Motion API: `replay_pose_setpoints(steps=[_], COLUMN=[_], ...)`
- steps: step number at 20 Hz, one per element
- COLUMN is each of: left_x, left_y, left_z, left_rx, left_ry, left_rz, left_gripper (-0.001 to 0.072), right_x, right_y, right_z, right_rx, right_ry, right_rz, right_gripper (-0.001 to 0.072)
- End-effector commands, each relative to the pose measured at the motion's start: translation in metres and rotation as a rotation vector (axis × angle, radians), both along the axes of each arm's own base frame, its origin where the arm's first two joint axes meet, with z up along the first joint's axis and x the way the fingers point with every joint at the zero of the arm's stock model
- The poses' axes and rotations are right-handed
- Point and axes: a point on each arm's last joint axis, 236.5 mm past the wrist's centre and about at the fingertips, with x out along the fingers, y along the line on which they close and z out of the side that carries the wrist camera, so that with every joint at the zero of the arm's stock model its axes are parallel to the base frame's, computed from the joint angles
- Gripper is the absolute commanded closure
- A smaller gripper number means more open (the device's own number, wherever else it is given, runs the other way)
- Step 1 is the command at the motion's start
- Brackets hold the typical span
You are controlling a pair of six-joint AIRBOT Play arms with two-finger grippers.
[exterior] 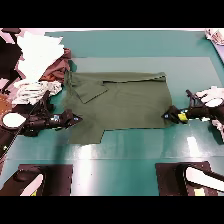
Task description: Fold the shirts.
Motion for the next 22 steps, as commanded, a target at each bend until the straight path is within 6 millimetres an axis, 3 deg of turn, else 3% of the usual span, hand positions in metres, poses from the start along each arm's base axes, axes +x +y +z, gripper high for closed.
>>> replay_pose_setpoints(steps=[1,5,9,13,15,17,19,22], left_x=[0.004,-0.002,-0.029,-0.069,-0.075,-0.066,-0.042,-0.007], left_y=[-0.003,-0.009,0.002,0.004,0.005,0.005,0.008,0.017], left_z=[0.017,0.036,0.047,0.055,0.058,0.073,0.091,0.097], left_rx=[-0.018,-0.041,0.002,-0.026,-0.044,-0.089,-0.152,-0.172], left_ry=[-0.018,0.008,0.006,0.030,0.026,-0.022,-0.096,-0.144], left_rz=[-0.007,-0.030,-0.014,0.003,0.027,0.076,0.162,0.252], left_gripper=[0.0680,0.0681,0.0681,0.0681,0.0681,0.0680,0.0681,0.0681], right_x=[0.003,0.002,-0.030,-0.046,-0.057,-0.061,-0.060,-0.052], right_y=[0.013,-0.021,-0.061,-0.027,-0.011,-0.019,-0.036,-0.044], right_z=[0.015,0.068,0.104,0.136,0.148,0.154,0.154,0.151], right_rx=[-0.016,-0.040,-0.099,-0.086,-0.088,-0.151,-0.222,-0.210], right_ry=[-0.052,-0.150,-0.148,-0.202,-0.235,-0.267,-0.291,-0.282], right_rz=[0.050,-0.099,-0.284,-0.242,-0.198,-0.225,-0.260,-0.300], right_gripper=[0.0691,0.0693,0.0694,0.0693,0.0693,0.0693,0.0692,0.0692])
